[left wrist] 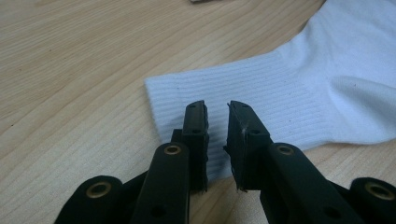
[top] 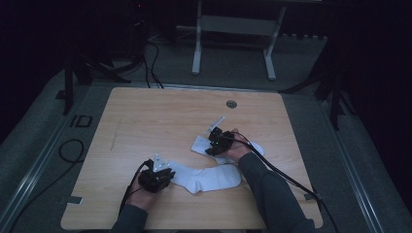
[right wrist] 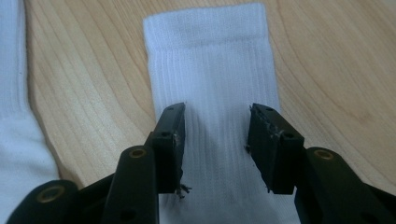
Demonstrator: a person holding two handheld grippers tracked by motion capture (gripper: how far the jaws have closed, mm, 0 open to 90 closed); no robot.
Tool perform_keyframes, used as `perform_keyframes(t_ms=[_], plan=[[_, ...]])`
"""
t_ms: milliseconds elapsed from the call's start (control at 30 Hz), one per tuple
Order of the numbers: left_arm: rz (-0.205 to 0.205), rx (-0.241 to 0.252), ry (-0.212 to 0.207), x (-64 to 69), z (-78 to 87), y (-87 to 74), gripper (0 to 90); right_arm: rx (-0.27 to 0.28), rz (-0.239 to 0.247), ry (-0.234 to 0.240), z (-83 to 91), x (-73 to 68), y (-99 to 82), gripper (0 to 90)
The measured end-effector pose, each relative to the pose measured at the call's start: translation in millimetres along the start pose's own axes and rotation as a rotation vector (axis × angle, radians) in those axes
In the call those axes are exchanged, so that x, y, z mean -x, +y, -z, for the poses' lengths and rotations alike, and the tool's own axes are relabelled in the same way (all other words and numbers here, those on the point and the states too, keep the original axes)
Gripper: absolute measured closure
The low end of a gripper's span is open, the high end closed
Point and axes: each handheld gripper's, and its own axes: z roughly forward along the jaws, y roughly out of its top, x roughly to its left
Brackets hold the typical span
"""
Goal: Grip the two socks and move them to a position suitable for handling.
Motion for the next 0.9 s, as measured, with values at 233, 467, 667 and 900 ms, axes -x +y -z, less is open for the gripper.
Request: perform_keyframes(t_ms=[233, 467, 667, 900], plan=[[0.003, 0.004, -0.001, 0.7, 0.2, -0.1, 77.4, -0.016, -0.010, -0.013, 1.8, 5.3, 0.2, 80.9], [0.006, 0.003, 0.002, -0.6, 0.0, -0.2, 77.5, 0.001, -0.021, -0.037, 7.4, 8.3, 0.6, 83.0], [0.009, 0.001, 0.005, -0.4, 0.0, -0.2, 77.3, 0.059, -0.026, -0.050, 31.7, 9.0, 3.5, 83.0], [0.017, 0.003, 0.008, -0.3, -0.9, -0.4, 76.8, 0.120, -0.049, -0.038, 65.8, 9.8, 3.2, 82.9]])
